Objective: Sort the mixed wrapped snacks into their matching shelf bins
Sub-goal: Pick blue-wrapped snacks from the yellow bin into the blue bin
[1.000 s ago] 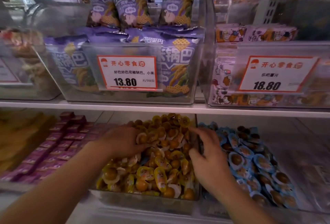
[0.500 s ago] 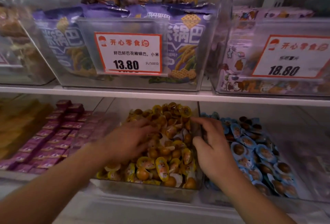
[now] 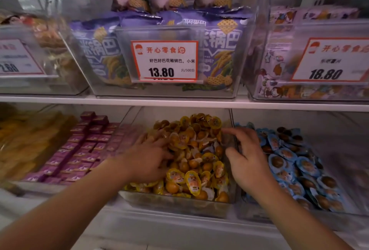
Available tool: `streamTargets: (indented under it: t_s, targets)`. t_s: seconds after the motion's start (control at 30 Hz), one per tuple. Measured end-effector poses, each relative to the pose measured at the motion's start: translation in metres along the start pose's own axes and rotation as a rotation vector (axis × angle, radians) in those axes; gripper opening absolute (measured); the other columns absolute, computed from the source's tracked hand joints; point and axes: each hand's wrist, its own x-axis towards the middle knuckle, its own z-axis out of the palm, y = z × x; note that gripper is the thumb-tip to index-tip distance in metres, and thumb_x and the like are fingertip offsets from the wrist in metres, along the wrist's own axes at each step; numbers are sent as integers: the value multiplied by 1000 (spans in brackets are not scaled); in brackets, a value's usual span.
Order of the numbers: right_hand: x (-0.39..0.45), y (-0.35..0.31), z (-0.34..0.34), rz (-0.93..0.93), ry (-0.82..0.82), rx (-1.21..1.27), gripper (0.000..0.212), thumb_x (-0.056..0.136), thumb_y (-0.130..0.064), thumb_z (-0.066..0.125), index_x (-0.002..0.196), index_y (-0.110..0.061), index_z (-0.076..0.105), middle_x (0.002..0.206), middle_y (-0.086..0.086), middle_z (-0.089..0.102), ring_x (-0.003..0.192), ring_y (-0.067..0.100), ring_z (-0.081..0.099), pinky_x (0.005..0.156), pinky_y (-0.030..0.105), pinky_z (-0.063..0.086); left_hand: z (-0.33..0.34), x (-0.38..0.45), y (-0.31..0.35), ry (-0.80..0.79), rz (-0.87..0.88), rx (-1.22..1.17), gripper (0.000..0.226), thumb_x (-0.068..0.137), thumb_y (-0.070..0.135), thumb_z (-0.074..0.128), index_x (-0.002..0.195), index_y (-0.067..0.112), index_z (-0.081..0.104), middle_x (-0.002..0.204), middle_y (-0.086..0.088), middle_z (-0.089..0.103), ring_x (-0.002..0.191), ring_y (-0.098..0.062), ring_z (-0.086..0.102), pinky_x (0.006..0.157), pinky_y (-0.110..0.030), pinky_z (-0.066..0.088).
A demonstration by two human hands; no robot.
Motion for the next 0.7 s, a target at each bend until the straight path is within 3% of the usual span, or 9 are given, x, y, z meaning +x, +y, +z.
streamTargets:
  t_s: [0.03, 0.1, 0.27, 0.4, 0.5, 0.53, 0.6, 0.63, 0.7]
  targets:
    - [0, 2, 1, -5, 5, -3, 38, 87, -26, 52, 123, -28, 62, 127, -3, 42, 112, 2, 41, 89, -8, 22, 5, -1, 3, -42, 18, -51, 45, 92, 61, 41, 134, 47, 51, 165, 9, 9, 153, -20, -8, 122, -55, -2]
    - [1, 4, 2, -9, 16, -8, 34, 91, -17, 57, 122, -30, 61, 127, -3, 41, 115, 5, 42, 91, -4, 23, 8, 3, 5, -84, 29, -62, 52, 89, 67, 44, 139, 51, 44, 166, 12, 0, 150, -18, -21, 120, -54, -14]
    - [0, 3, 1, 13, 11, -12, 44, 80, -30, 50, 122, -30, 63, 129, -2, 44, 115, 2, 42, 93, -6, 22, -5, 30, 5, -146, -19, 84, 86, 70, 72, 61, 147, 50, 31, 162, 6, 6, 152, -27, -4, 116, -60, -11]
    - [-1, 3, 0, 31, -6, 1, 45, 79, -29, 50, 123, -30, 62, 128, -3, 43, 115, 3, 43, 92, -6, 23, -1, 35, 6, -24, -37, 156, 62, 75, 64, 59, 130, 36, 57, 156, 0, 24, 147, -30, 14, 118, -58, 1]
    - [-2, 2, -1, 44, -11, -2, 47, 78, -31, 48, 123, -32, 62, 127, -4, 42, 116, 7, 45, 93, 0, 26, 8, 23, 1, 91, -23, 102, 48, 79, 58, 57, 120, 32, 64, 152, 6, 34, 146, -23, 20, 120, -50, 8]
    - [-2, 2, -1, 41, -10, -8, 46, 79, -30, 49, 123, -32, 61, 127, -4, 42, 116, 7, 45, 93, 2, 26, 9, 19, -1, 129, -29, 13, 44, 80, 56, 59, 117, 33, 66, 149, 9, 39, 144, -19, 25, 120, -46, 11]
    - [-2, 2, -1, 31, -12, -19, 41, 84, -25, 53, 124, -31, 61, 127, -4, 41, 117, 9, 45, 94, 5, 28, 4, 10, -4, 263, -93, -370, 34, 83, 51, 68, 110, 31, 69, 131, 7, 59, 129, -18, 49, 112, -40, 34]
    - [-2, 1, -1, 30, -14, -30, 38, 88, -22, 54, 124, -30, 61, 128, -3, 41, 118, 10, 46, 95, 7, 29, -2, 7, -2, 351, -154, -599, 29, 84, 48, 72, 105, 29, 70, 114, 4, 67, 114, -20, 61, 99, -38, 46]
    - [-3, -1, -1, 29, -15, -77, 37, 90, -19, 57, 126, -26, 61, 129, 0, 42, 120, 15, 47, 99, 17, 34, -16, 2, 3, 528, -266, -890, 25, 86, 45, 72, 100, 25, 68, 90, 5, 72, 89, -17, 69, 78, -32, 53]
